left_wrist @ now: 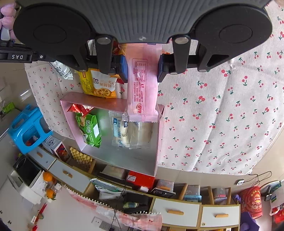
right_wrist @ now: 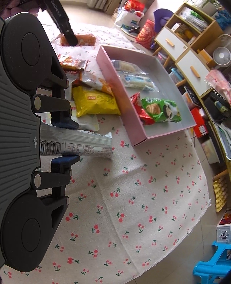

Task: Organize snacks
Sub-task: 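Carry the pink cake and silver bar into the pink box and open both tools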

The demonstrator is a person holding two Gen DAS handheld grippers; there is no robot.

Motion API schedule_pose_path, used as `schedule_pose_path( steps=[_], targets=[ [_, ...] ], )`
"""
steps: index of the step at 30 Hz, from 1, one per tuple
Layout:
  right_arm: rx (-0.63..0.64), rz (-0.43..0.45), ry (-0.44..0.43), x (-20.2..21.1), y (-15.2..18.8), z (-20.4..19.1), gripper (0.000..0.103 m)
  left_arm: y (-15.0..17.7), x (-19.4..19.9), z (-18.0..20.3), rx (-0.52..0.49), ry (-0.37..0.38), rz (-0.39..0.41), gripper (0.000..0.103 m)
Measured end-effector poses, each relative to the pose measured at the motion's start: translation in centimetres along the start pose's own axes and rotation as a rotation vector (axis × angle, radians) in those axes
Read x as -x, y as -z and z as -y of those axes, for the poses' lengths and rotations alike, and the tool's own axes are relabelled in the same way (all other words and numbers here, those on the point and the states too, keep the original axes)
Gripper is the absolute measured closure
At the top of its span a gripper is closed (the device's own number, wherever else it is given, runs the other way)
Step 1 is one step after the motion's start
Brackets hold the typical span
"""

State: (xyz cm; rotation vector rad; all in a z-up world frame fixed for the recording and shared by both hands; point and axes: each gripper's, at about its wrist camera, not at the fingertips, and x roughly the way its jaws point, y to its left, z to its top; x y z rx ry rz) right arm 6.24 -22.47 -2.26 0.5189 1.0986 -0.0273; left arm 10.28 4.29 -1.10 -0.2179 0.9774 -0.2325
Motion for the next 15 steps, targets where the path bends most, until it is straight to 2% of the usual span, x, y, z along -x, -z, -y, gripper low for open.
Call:
schedule_pose_path(
  steps=[11,15],
  targets=[
    [-0.057,0.08,-0.107,2.4,-1.4,-1.0,0.074,-0.5,-0.2,0.4,0.03,0.015,0.021,0.073],
    [-0.056,0.094,-0.119,2.8,-2.1,-2.1,0.074,-0.9,-0.2,0.8,0.027,0.01,0.026,0.073]
  ],
)
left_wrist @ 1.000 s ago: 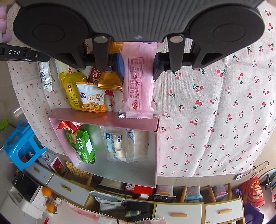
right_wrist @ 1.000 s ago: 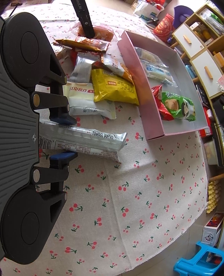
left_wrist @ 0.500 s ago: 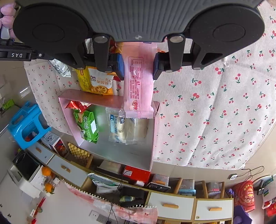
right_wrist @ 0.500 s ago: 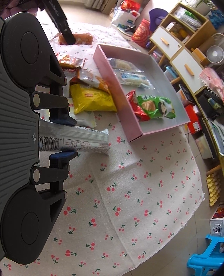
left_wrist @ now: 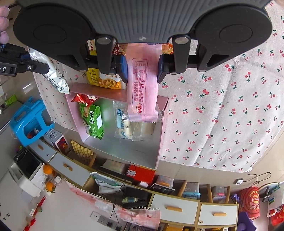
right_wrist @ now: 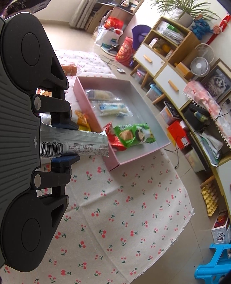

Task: Organize snacks
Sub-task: 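Carry the pink cake and silver bar into the pink box and open both tools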

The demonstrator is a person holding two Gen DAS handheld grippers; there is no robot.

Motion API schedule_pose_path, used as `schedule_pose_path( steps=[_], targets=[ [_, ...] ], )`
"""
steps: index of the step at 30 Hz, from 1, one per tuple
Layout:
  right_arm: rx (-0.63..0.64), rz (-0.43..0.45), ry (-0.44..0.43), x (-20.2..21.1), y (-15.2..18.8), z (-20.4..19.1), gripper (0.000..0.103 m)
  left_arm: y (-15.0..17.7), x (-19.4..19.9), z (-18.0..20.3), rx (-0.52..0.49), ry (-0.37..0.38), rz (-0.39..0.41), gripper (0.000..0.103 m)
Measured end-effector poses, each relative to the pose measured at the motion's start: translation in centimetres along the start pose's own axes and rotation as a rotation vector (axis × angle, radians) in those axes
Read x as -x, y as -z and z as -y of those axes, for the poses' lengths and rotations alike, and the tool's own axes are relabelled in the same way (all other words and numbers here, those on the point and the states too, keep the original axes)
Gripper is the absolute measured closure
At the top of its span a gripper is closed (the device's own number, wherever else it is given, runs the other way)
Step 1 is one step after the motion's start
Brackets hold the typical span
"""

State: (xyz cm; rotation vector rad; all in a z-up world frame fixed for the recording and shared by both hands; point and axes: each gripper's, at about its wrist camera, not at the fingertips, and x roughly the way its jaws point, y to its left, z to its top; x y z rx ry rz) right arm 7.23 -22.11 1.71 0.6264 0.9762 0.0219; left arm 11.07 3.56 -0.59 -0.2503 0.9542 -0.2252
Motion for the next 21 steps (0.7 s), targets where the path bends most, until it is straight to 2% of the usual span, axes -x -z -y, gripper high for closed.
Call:
schedule_pose_path(
  steps=[5,13,20,21],
  targets=[
    [0.034,-0.009,0.007,-1.0,-1.5,-1.8,0.074,-1.6,-0.9,1.2,-0.076,-0.038,0.01,0.073],
    [0.048,-0.003,-0.019,-5.1,-4.1,-4.6,0.074,-4.3,-4.4,2.1,-0.073,-0.051,0.017,0.073],
    [0.028,0.033,-0.093,-8.5,-4.8,-4.6,0.074,-5.0,-6.8,2.3,-0.092,-0.021,0.023,0.073],
    [0.029,0.021,-0.081,-9.2,-4.9,-4.7,0.074,-5.0,-7.1,2.3,-0.094,-0.016,0.024,0.073]
  ],
)
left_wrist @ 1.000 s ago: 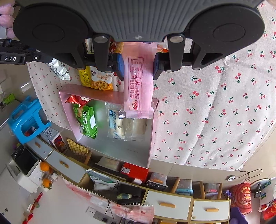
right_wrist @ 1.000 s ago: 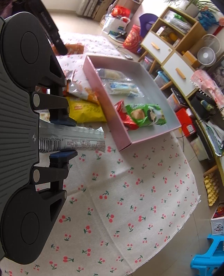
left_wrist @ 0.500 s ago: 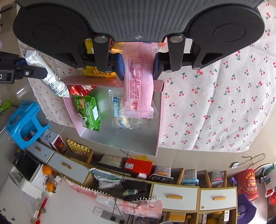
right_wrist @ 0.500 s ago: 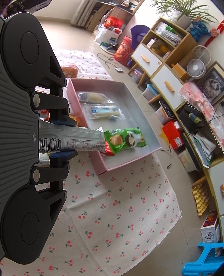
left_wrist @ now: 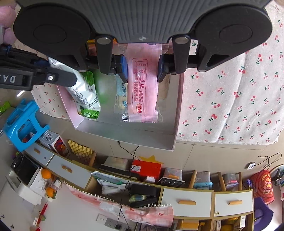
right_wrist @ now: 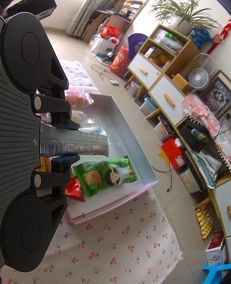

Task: Organize snacks
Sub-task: 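Carry the pink cake and silver bar into the pink box and open both tools, then withdraw both tools from the box toward the snack pile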

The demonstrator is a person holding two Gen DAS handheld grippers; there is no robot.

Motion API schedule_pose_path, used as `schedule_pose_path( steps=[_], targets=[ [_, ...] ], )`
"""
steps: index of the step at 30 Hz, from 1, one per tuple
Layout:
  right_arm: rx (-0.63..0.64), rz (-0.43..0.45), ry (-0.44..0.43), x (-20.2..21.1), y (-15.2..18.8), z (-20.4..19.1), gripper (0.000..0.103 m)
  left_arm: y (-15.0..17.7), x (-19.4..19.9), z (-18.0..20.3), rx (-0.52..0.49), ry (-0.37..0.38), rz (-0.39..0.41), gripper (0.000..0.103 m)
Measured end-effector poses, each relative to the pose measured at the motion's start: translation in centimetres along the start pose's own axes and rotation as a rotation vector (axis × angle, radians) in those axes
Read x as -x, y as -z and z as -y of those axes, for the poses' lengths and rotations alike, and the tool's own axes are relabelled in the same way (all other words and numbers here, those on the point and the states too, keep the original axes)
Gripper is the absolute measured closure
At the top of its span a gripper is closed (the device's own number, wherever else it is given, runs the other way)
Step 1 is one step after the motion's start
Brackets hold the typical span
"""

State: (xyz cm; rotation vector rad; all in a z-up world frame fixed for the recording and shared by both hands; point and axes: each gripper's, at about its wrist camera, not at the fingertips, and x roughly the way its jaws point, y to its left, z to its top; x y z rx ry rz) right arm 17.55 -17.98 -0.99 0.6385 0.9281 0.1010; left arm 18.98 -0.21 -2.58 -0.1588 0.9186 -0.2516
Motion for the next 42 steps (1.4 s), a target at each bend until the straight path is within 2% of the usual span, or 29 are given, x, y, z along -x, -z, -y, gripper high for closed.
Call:
schedule_pose_path(
  steps=[5,12,17,22,27,31,34,38,42],
  targets=[
    [-0.005,0.01,0.004,-1.6,-0.6,0.2,0.074,-0.4,-1.3,0.2,0.011,0.023,-0.017,0.073],
    [0.018,0.045,0.008,-2.8,-1.1,0.5,0.074,-0.9,-1.9,0.3,-0.01,0.002,0.004,0.073],
    [0.012,0.053,0.002,-3.6,-1.2,1.0,0.074,-0.7,-2.1,0.3,-0.044,-0.04,0.042,0.073],
    [0.026,0.062,-0.002,-3.8,-1.3,0.8,0.073,-0.7,-2.0,0.0,-0.051,-0.038,0.098,0.073],
    [0.032,0.055,-0.002,-3.8,-1.2,0.8,0.071,-0.7,-2.1,0.2,-0.058,-0.029,0.117,0.072],
    [0.015,0.044,-0.014,-3.7,-1.3,0.8,0.066,-0.9,-1.9,0.4,-0.064,-0.031,0.129,0.067],
    [0.001,0.045,-0.032,-3.4,-1.5,0.9,0.053,-1.0,-1.7,0.5,-0.072,-0.032,0.133,0.059],
    [0.017,0.051,-0.017,-2.8,-1.6,0.7,0.052,-0.9,-1.4,0.7,-0.083,-0.037,0.124,0.055],
    [0.032,0.059,-0.001,-1.9,-1.3,0.3,0.045,-0.9,-0.6,0.8,-0.07,-0.046,0.126,0.046]
  ],
)
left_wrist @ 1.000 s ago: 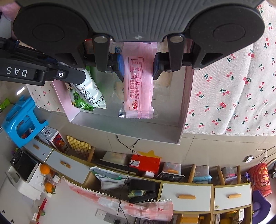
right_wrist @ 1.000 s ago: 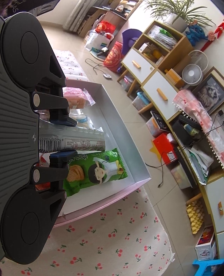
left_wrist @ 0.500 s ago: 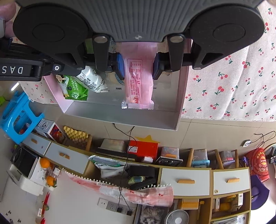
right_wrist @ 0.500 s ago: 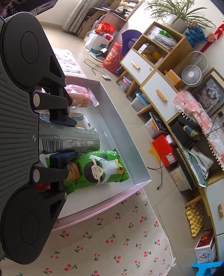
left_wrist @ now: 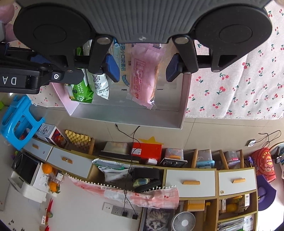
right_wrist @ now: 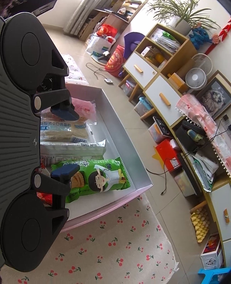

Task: Organize snacks
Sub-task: 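Withdraw both tools from the box toward the snack pile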

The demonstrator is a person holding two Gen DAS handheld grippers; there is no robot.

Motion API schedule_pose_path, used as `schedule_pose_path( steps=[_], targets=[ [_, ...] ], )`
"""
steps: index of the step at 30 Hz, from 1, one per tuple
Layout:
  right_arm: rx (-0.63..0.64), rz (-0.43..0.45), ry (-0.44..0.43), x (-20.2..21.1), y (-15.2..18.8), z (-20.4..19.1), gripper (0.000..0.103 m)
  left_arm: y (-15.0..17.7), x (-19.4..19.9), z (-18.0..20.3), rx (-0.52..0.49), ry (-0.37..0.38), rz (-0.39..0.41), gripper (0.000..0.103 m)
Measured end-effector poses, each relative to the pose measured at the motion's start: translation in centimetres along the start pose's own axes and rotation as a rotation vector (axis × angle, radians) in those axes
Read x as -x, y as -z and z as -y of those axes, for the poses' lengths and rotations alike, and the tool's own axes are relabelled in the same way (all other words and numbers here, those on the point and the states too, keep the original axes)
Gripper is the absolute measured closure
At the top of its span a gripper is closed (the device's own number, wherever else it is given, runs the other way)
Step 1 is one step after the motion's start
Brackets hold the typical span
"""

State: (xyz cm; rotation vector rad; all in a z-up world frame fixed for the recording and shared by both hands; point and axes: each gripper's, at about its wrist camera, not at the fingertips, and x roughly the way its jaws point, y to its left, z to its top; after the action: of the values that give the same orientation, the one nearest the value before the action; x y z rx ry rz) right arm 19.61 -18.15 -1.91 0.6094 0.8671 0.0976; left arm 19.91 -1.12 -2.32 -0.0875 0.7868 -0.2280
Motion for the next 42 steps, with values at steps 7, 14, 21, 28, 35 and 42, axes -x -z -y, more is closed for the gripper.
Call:
schedule_pose_path(
  steps=[7,14,21,28,35,42],
  targets=[
    [0.041,0.003,0.022,2.6,0.4,-0.7,0.032,0.1,2.1,0.7,-0.051,-0.026,-0.008,0.027],
    [0.056,-0.001,0.045,5.6,0.9,-1.0,0.021,0.3,4.5,0.6,-0.069,-0.046,-0.028,0.014],
    [0.084,-0.007,0.068,8.3,2.2,-1.3,0.014,1.0,6.8,0.2,-0.086,-0.076,-0.036,0.004],
    [0.124,-0.019,0.111,9.7,3.9,-1.4,0.012,2.5,8.3,-0.3,-0.083,-0.098,-0.052,0.001],
    [0.156,-0.03,0.14,10.0,5.8,-1.0,0.009,4.3,8.7,-0.8,-0.071,-0.117,-0.071,0.001],
    [0.179,-0.056,0.183,9.1,7.8,0.3,0.008,6.5,8.5,-1.9,-0.049,-0.104,-0.112,0.001]
  ],
)
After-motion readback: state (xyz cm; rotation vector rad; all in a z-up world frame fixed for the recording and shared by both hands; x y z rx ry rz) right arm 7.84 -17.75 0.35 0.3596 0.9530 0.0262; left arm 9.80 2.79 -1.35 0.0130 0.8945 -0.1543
